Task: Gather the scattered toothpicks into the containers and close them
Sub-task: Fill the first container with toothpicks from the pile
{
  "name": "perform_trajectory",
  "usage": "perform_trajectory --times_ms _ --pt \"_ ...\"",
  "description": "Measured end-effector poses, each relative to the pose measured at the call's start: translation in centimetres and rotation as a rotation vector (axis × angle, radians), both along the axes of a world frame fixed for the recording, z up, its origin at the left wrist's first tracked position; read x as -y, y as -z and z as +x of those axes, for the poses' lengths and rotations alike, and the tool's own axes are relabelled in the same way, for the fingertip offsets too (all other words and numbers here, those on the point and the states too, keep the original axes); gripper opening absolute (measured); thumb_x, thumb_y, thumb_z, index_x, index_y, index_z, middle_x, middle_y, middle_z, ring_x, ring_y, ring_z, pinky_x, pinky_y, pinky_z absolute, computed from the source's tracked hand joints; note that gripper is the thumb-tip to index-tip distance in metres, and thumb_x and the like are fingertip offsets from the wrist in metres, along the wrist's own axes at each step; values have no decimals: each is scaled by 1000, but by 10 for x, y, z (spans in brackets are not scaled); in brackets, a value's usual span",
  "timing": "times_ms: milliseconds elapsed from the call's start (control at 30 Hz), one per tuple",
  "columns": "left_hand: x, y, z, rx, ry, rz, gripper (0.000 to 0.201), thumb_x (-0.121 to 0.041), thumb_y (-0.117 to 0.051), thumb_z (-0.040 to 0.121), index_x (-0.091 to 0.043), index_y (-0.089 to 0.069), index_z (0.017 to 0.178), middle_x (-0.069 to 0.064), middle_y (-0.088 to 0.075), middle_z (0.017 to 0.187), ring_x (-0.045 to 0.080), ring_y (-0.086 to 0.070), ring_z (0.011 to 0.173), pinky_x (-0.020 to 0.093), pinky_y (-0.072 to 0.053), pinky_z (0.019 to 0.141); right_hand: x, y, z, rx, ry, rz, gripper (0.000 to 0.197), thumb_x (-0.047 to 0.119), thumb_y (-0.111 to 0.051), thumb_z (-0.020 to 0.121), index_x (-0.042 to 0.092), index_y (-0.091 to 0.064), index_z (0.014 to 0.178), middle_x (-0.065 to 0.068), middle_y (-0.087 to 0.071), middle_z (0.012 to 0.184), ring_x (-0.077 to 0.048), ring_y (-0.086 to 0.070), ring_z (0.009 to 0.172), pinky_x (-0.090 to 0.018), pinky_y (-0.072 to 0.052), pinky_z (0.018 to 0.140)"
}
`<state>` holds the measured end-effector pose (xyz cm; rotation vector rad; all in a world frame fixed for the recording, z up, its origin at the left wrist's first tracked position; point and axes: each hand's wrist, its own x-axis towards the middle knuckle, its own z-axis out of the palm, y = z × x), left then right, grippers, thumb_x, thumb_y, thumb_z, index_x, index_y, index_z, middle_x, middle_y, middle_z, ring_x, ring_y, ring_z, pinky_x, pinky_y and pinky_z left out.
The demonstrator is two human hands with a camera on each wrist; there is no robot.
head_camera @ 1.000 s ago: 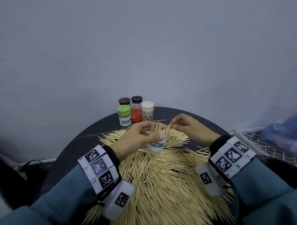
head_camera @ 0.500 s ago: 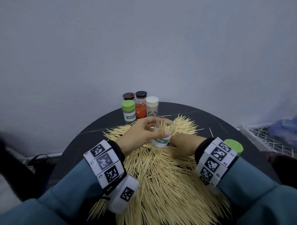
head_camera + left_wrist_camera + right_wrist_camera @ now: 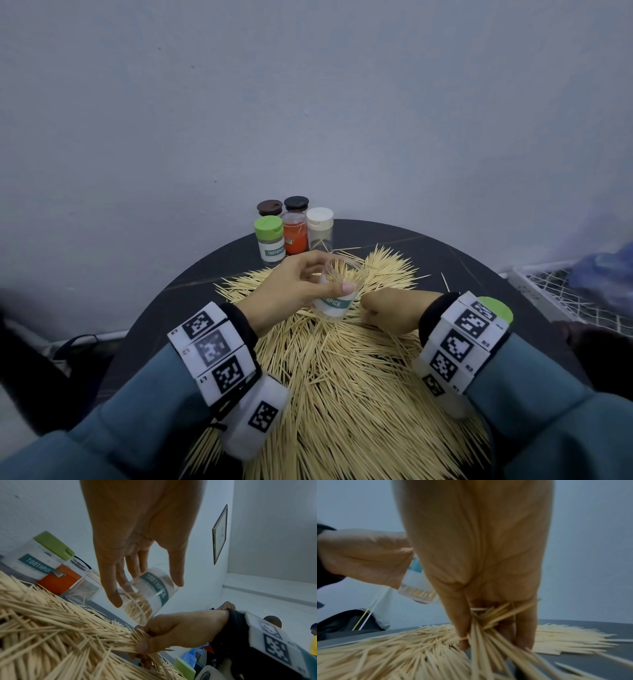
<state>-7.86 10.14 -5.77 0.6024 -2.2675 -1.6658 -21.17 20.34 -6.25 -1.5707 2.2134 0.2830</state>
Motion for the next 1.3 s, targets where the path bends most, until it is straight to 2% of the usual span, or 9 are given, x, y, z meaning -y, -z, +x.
perform_trajectory --times_ms 200,333,433,567,633,833,1100,1200,1300 --pt "0 0 0 5 -1 -17 69 -44 -72 60 -27 -57 125 -1 -59 128 13 -53 120 35 -49 96 1 0 -7 146 79 -57 15 10 -32 100 4 -44 93 -7 -46 85 -21 -41 83 -28 -33 72" --pt "0 -1 1 3 2 -16 60 -43 -71 61 -32 -58 119 -1 -59 127 13 -53 120 35 -49 96 1 4 -14 335 159 -162 23 4 -30 97 2 -49 84 -9 -52 77 -14 -41 61 -22 -36 55" --pt "2 0 1 -5 -3 -3 63 -42 -73 61 -29 -59 121 0 -61 126 15 -56 118 35 -51 93 0 6 -17 532 228 -215 28 13 -27 101 2 -49 88 -11 -56 80 -19 -46 66 -19 -37 48" --pt "5 0 1 -11 -3 -3 63 -41 -74 62 -28 -59 121 0 -62 123 14 -58 114 34 -52 92 -2 4 -18 750 330 -335 24 6 -25 101 6 -44 87 -10 -50 78 -18 -46 67 -21 -39 57" --pt "5 0 1 -9 -8 -2 63 -42 -75 61 -29 -59 120 0 -62 124 14 -58 115 37 -52 94 -2 4 -19 846 353 -386 30 4 -25 100 11 -41 76 -4 -43 71 -11 -40 61 -19 -38 57" --pt "5 0 2 -23 -14 -2 58 -39 -74 62 -30 -60 118 -1 -63 121 13 -59 113 31 -53 89 4 6 -21 1134 426 -524 29 3 -26 101 10 -42 78 -1 -40 66 -8 -36 56 -17 -35 53" --pt "5 0 2 -13 -13 -27 60 -41 -75 61 -29 -60 118 -3 -63 120 11 -57 115 35 -49 97 7 -9 -22 1349 517 -983 26 9 -23 103 14 -41 86 3 -35 65 -5 -32 51 -15 -28 49" --pt "5 0 1 15 -11 -81 49 -34 -76 69 -32 -59 116 -7 -62 119 8 -56 114 30 -46 98 3 -18 -21 1414 501 -1127 24 9 -23 103 13 -41 88 3 -35 65 -4 -31 51 -16 -27 51" --pt "3 0 1 48 3 -109 48 -33 -76 72 -33 -58 116 -11 -62 116 3 -56 110 21 -46 90 1 -27 -18 1471 470 -1228 24 9 -24 102 14 -42 88 4 -37 64 -3 -34 49 -14 -30 49"
